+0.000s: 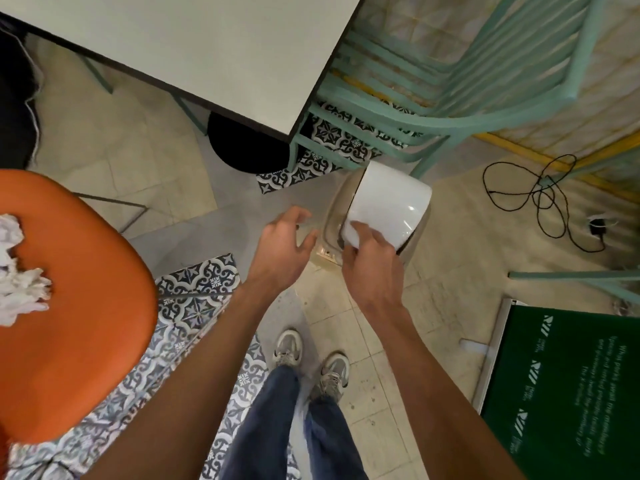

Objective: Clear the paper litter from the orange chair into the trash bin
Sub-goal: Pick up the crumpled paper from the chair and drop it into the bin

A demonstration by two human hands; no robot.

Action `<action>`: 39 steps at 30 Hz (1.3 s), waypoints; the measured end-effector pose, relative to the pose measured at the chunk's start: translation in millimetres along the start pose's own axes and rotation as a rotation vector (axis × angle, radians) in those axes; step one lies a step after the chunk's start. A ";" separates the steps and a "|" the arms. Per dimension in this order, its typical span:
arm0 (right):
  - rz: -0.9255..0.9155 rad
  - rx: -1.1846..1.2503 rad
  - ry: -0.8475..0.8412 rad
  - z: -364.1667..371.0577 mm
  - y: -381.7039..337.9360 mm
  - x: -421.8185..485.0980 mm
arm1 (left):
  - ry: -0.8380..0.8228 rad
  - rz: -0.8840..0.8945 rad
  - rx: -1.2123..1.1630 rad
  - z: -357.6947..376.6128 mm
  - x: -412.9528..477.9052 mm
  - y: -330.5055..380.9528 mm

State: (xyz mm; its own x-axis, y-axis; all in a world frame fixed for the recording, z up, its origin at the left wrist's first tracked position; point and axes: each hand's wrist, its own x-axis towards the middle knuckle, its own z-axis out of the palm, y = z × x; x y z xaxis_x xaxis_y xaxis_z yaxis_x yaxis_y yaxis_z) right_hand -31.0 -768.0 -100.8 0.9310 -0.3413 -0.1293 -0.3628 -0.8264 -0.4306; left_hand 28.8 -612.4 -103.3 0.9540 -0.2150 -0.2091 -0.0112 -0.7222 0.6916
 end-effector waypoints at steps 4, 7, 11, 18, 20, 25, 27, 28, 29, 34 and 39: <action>-0.081 -0.006 -0.013 -15.8 -31.6 -28.9 | 0.129 -0.018 -0.018 -40.4 -38.4 -12.4; -0.174 0.021 -0.017 -19.0 -68.7 -50.0 | 0.254 -0.050 -0.029 -83.6 -69.7 -33.8; -0.265 0.088 -0.084 -1.7 -126.1 -74.2 | 0.385 -0.142 -0.012 -143.7 -107.5 -81.9; -0.439 0.068 -0.252 73.5 -240.6 -97.8 | 0.568 -0.349 0.013 -237.0 -158.6 -195.8; -0.480 0.051 -0.288 102.3 -276.6 -101.6 | 0.586 -0.407 0.019 -260.2 -166.6 -234.9; -0.550 0.036 -0.374 169.6 -353.3 -105.8 | 0.606 -0.528 0.004 -309.4 -174.0 -320.9; -0.549 0.032 -0.417 196.2 -385.5 -107.8 | 0.614 -0.580 0.002 -326.8 -173.3 -356.3; -0.552 0.037 -0.433 210.2 -401.7 -108.4 | 0.622 -0.613 0.004 -334.5 -172.1 -374.5; -0.562 0.040 -0.441 221.3 -413.5 -109.2 | 0.630 -0.644 0.009 -339.2 -171.0 -388.9; -0.607 -0.008 -0.506 290.4 -474.4 -106.5 | 0.621 -0.815 0.061 -365.9 -148.6 -462.2; -0.623 -0.049 -0.649 354.8 -509.1 -91.2 | 0.501 -0.875 0.032 -374.3 -123.3 -517.9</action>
State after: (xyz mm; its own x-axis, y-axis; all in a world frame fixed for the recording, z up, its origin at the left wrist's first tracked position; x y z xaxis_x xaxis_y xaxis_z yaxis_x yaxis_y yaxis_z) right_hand 83.1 -157.2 -186.8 0.7933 0.4831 -0.3706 0.2280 -0.8001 -0.5549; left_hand 29.1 34.3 -176.9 0.6467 0.6951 -0.3140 0.7522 -0.5130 0.4137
